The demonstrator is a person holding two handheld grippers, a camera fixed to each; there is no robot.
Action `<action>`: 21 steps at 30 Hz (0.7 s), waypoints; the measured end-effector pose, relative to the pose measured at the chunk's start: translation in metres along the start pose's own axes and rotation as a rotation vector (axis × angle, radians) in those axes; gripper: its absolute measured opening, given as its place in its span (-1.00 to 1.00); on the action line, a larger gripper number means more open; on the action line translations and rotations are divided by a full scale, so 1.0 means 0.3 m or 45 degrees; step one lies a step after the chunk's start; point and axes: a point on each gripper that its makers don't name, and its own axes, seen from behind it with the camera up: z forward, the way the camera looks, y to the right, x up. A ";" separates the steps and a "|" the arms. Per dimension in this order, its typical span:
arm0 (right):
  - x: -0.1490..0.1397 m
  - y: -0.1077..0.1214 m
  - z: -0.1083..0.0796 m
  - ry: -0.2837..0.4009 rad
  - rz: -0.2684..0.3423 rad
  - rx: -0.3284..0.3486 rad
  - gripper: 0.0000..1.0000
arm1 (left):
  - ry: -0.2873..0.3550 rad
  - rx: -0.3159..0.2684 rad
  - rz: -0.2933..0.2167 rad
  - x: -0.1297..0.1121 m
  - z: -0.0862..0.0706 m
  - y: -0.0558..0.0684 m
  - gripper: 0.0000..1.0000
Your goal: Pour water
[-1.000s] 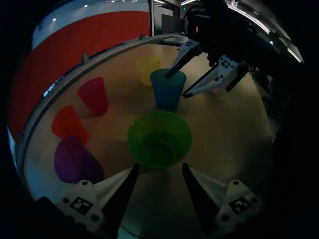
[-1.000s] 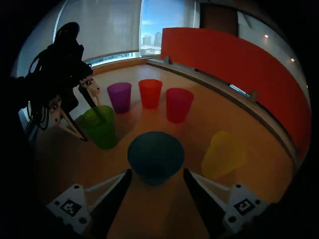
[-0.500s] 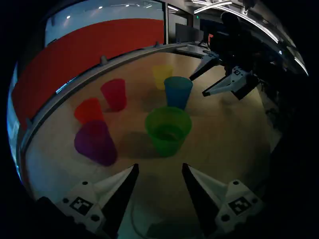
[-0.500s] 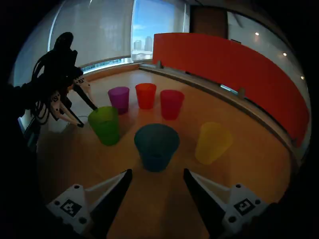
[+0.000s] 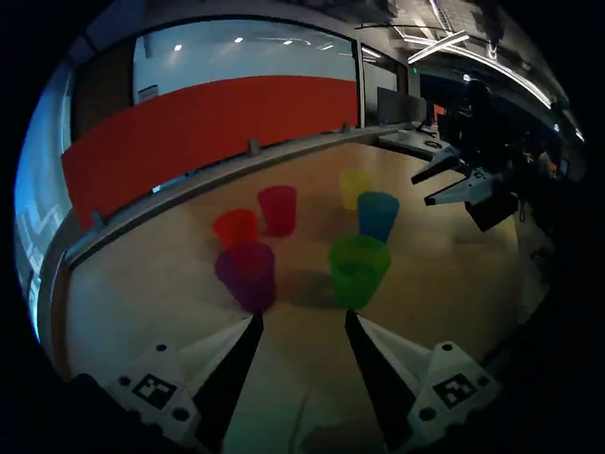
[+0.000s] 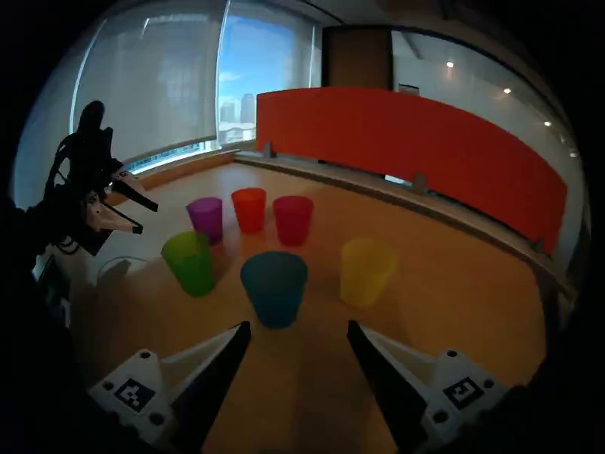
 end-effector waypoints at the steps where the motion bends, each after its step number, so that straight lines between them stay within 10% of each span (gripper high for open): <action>1: 0.003 0.004 -0.007 0.009 0.007 -0.013 0.99 | 0.021 0.022 -0.009 0.009 -0.008 -0.011 0.60; 21: 0.197 0.212 -0.169 0.339 0.095 -0.449 0.98 | 0.480 0.508 -0.175 0.173 -0.223 -0.255 0.59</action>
